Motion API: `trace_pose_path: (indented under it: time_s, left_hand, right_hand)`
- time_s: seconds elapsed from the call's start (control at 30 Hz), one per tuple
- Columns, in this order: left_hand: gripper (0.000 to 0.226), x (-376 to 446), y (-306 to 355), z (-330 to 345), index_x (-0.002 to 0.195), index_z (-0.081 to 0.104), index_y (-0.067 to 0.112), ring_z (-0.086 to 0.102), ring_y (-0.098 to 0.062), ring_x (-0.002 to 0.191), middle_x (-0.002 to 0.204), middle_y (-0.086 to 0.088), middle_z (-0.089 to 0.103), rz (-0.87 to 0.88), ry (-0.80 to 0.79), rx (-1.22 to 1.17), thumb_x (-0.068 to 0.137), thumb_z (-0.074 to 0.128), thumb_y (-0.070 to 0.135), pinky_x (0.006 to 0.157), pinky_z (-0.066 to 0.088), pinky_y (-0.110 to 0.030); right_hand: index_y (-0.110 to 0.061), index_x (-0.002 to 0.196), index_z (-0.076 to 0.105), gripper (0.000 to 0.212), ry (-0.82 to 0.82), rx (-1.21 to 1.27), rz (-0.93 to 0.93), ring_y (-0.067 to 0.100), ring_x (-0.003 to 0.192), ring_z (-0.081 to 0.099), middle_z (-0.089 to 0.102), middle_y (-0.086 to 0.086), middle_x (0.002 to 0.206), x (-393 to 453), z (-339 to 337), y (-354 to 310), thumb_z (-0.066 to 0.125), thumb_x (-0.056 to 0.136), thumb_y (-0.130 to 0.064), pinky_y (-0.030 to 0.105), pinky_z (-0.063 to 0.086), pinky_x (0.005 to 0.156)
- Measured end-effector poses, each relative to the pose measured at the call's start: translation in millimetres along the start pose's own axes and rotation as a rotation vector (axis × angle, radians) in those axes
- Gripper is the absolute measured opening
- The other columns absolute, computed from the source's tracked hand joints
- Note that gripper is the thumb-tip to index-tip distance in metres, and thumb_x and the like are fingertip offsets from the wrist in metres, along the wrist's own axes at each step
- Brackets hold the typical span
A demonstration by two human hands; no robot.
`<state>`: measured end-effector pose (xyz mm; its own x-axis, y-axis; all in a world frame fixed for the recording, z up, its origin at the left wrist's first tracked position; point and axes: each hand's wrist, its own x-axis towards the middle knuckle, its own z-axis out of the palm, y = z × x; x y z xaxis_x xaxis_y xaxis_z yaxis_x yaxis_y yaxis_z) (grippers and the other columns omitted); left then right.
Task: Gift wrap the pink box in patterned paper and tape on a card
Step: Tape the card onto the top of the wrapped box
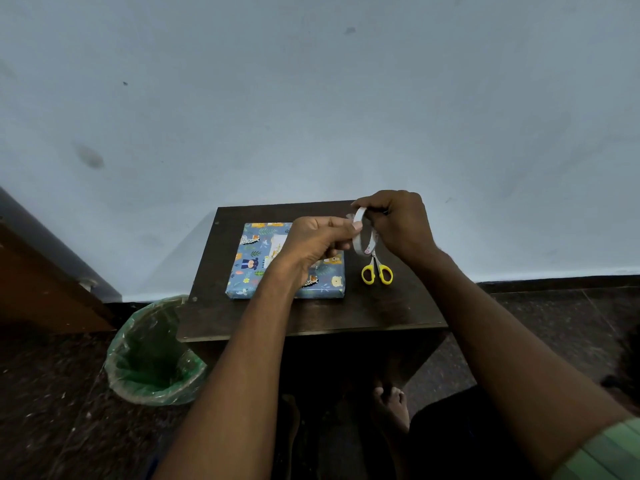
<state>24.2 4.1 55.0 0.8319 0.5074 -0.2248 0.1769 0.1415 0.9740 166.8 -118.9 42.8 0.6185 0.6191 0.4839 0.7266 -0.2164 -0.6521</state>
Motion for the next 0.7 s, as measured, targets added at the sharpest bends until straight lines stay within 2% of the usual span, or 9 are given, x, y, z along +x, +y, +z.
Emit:
trace_pose_path:
  time_s: [0.07, 0.17, 0.33, 0.4, 0.47, 0.5, 0.6, 0.63, 0.7]
  left_hand:
    - [0.018, 0, -3, 3, 0.100, 0.081, 0.003, 0.064, -0.005, 0.061, 0.071, 0.001, 0.074, 0.014, 0.015, -0.007, 0.089, 0.085, 0.017, 0.057, 0.050, -0.015]
    - [0.023, 2, -2, 2, 0.105, 0.081, 0.004, 0.068, -0.006, 0.066, 0.080, -0.002, 0.078, 0.000, 0.021, -0.075, 0.092, 0.082, 0.022, 0.065, 0.052, -0.020]
    - [0.017, 3, -2, 4, 0.096, 0.081, 0.010, 0.068, -0.008, 0.065, 0.077, -0.001, 0.077, 0.014, 0.067, -0.060, 0.096, 0.079, 0.027, 0.066, 0.053, -0.024]
    - [0.019, 2, -5, 6, 0.092, 0.081, 0.007, 0.064, -0.007, 0.059, 0.072, 0.000, 0.076, 0.057, 0.105, -0.026, 0.099, 0.075, 0.025, 0.060, 0.052, -0.022]
    - [0.024, 3, -11, 7, 0.089, 0.082, 0.008, 0.065, -0.009, 0.060, 0.071, 0.000, 0.076, 0.128, 0.163, 0.032, 0.101, 0.072, 0.026, 0.059, 0.054, -0.023]
    - [0.026, 3, -14, 8, 0.087, 0.082, 0.012, 0.066, -0.011, 0.062, 0.071, 0.002, 0.076, 0.173, 0.214, 0.102, 0.102, 0.070, 0.029, 0.060, 0.054, -0.025]
    - [0.027, -2, -25, 15, 0.086, 0.081, 0.023, 0.070, -0.014, 0.071, 0.074, 0.008, 0.075, 0.302, 0.430, 0.536, 0.102, 0.065, 0.039, 0.065, 0.052, -0.029]
    - [0.023, -6, -27, 20, 0.089, 0.081, 0.026, 0.070, -0.014, 0.077, 0.079, 0.010, 0.076, 0.332, 0.464, 0.682, 0.101, 0.065, 0.038, 0.068, 0.051, -0.030]
    - [0.016, -12, -33, 30, 0.096, 0.082, 0.029, 0.070, -0.017, 0.091, 0.087, 0.008, 0.079, 0.379, 0.411, 0.930, 0.098, 0.067, 0.036, 0.083, 0.051, -0.034]
  right_hand:
    - [-0.017, 0.101, 0.084, 0.032, -0.001, -0.003, 0.012, 0.005, 0.094, 0.073, 0.081, -0.004, 0.100, 0, 1, 0, 0.063, 0.086, 0.002, 0.024, 0.056, 0.085]
    - [-0.018, 0.104, 0.084, 0.032, -0.005, 0.009, 0.032, 0.007, 0.096, 0.073, 0.081, -0.004, 0.101, 0, 1, -3, 0.062, 0.086, -0.004, 0.023, 0.055, 0.087]
    - [-0.017, 0.105, 0.084, 0.031, -0.037, -0.042, 0.055, 0.007, 0.099, 0.072, 0.081, -0.001, 0.104, -2, 0, -11, 0.066, 0.088, 0.001, 0.025, 0.056, 0.090]
    - [-0.019, 0.104, 0.084, 0.023, -0.061, -0.112, 0.102, 0.011, 0.095, 0.073, 0.081, -0.003, 0.097, -4, -4, -13, 0.073, 0.087, -0.008, 0.028, 0.055, 0.088]
    - [-0.022, 0.094, 0.082, 0.010, -0.071, -0.147, 0.192, 0.012, 0.081, 0.071, 0.076, -0.008, 0.078, -10, -11, -15, 0.080, 0.085, -0.019, 0.028, 0.051, 0.078]
    - [-0.024, 0.084, 0.080, 0.003, -0.066, -0.159, 0.243, 0.012, 0.074, 0.068, 0.071, -0.010, 0.070, -14, -16, -15, 0.082, 0.084, -0.023, 0.028, 0.049, 0.072]
    - [-0.019, 0.064, 0.072, 0.019, -0.036, -0.173, 0.470, 0.016, 0.059, 0.069, 0.069, -0.005, 0.059, -27, -26, -5, 0.080, 0.082, -0.019, 0.028, 0.054, 0.063]
    - [-0.016, 0.062, 0.072, 0.019, -0.030, -0.163, 0.551, 0.018, 0.055, 0.070, 0.069, -0.002, 0.057, -32, -31, -2, 0.079, 0.080, -0.016, 0.028, 0.057, 0.064]
    - [-0.012, 0.062, 0.072, 0.014, -0.012, -0.167, 0.672, 0.024, 0.059, 0.073, 0.071, 0.003, 0.059, -40, -38, 3, 0.074, 0.076, -0.010, 0.032, 0.062, 0.067]
